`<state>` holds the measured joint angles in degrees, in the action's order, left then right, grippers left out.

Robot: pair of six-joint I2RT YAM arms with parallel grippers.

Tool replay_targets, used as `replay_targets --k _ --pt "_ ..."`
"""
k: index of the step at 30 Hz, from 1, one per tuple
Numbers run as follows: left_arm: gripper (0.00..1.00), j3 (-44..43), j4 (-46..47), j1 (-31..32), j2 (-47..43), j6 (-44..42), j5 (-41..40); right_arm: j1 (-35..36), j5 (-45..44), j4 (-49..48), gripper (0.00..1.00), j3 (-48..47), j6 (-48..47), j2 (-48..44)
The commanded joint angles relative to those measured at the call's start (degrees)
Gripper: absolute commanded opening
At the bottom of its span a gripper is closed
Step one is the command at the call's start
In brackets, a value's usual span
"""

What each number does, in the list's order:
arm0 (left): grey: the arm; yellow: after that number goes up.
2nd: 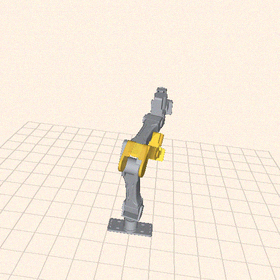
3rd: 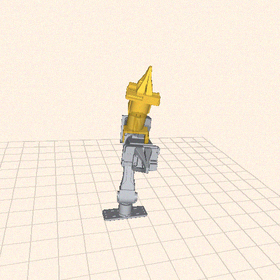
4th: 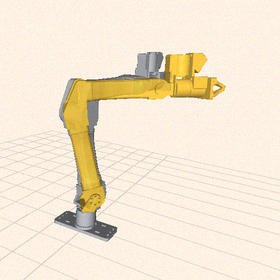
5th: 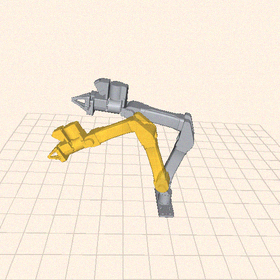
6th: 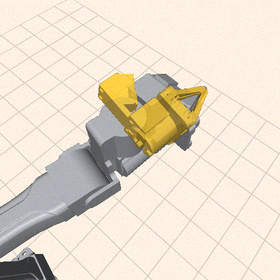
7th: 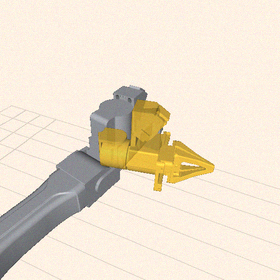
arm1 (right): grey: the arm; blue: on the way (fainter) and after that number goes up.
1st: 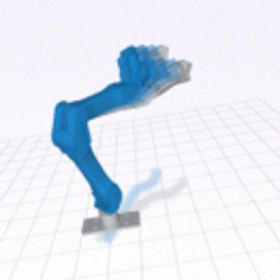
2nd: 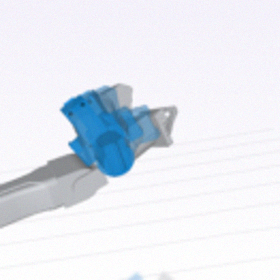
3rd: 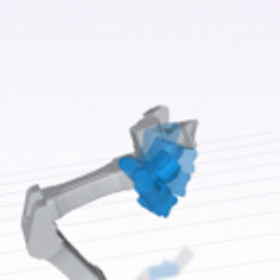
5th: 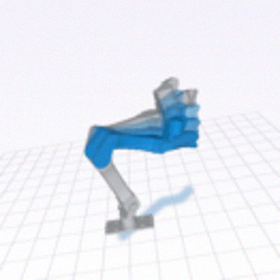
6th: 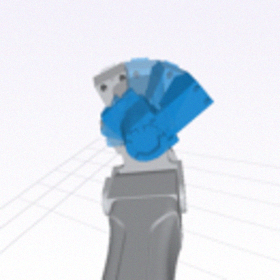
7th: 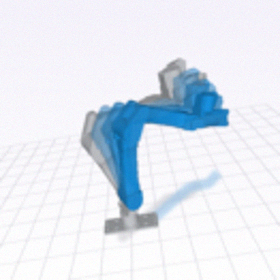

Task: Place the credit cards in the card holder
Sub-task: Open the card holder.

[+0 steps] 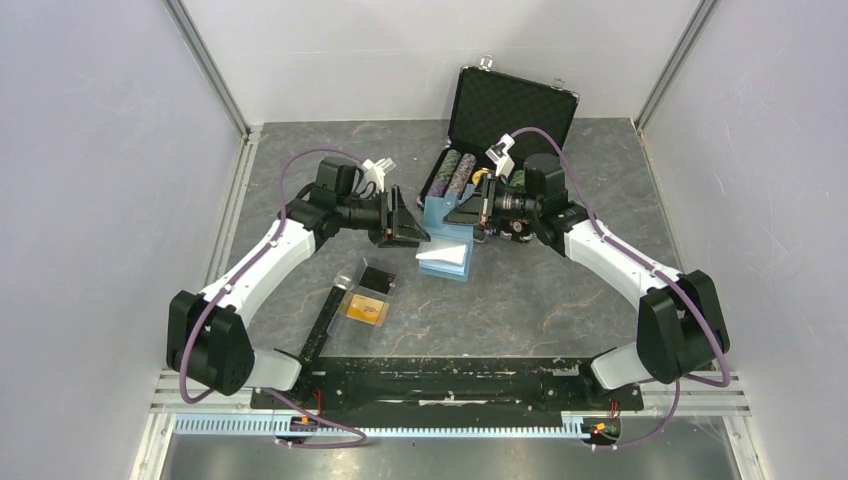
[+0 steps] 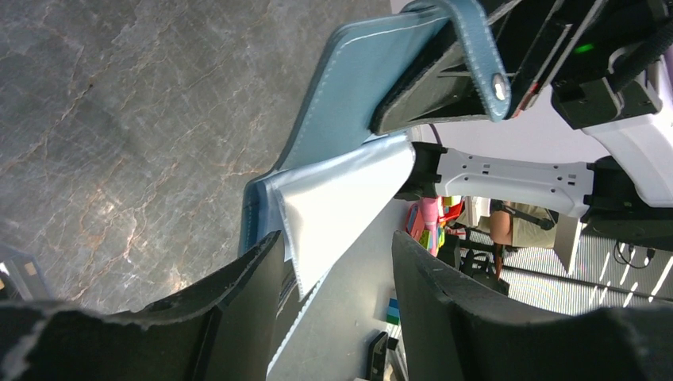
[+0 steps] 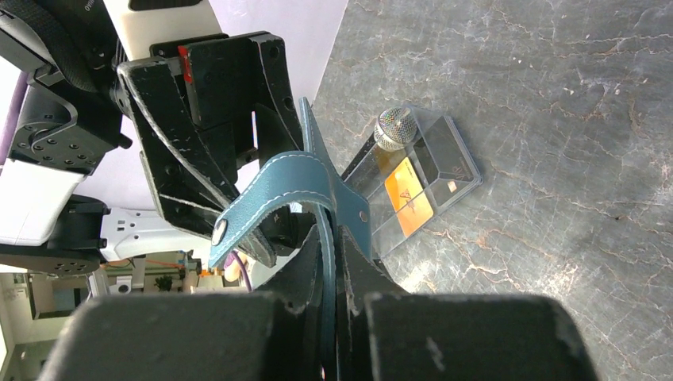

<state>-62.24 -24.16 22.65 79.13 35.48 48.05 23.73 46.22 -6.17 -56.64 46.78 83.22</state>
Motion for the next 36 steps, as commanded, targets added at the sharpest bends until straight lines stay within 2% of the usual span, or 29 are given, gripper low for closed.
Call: replay_targets --k 1,3,8,11,15,21,27,30,36 --pt "0.6 -3.6 -6.9 0.7 0.7 -6.0 -2.0 -0.2 -0.2 -0.5 0.0 -1.9 -0.9 -0.3" --pt "0.59 -3.8 -6.8 1.3 1.1 -5.9 -0.9 -0.2 -0.2 -0.5 0.0 -1.8 -0.9 -0.2" --pt "0.45 -4.5 -4.4 1.9 1.2 -5.0 1.8 -0.2 -0.1 -0.4 0.0 -2.0 -0.9 -0.1" --pt "0.44 -3.6 1.4 1.9 1.2 -1.4 5.2 -0.2 -0.2 -0.4 0.0 -2.2 -1.0 -0.1" --pt "0.46 -1.6 12.6 1.9 -0.1 6.3 7.0 -0.2 0.0 0.0 0.0 -2.0 -1.1 -0.2" --pt "0.63 1.1 26.9 1.9 0.2 14.6 6.5 -0.2 0.6 0.0 0.0 -1.7 -0.8 -0.5" --pt "0.68 1.6 30.8 2.2 -0.9 11.6 3.2 -0.3 2.9 -4.6 0.0 -1.8 4.1 -0.5" --pt "0.62 1.2 30.8 2.7 -0.4 9.2 4.0 -0.3 4.3 -8.4 0.0 -1.3 8.2 -0.2" --pt "0.39 1.5 27.3 3.5 -0.6 3.2 3.0 -0.3 6.5 -18.0 0.0 0.2 16.4 0.5"
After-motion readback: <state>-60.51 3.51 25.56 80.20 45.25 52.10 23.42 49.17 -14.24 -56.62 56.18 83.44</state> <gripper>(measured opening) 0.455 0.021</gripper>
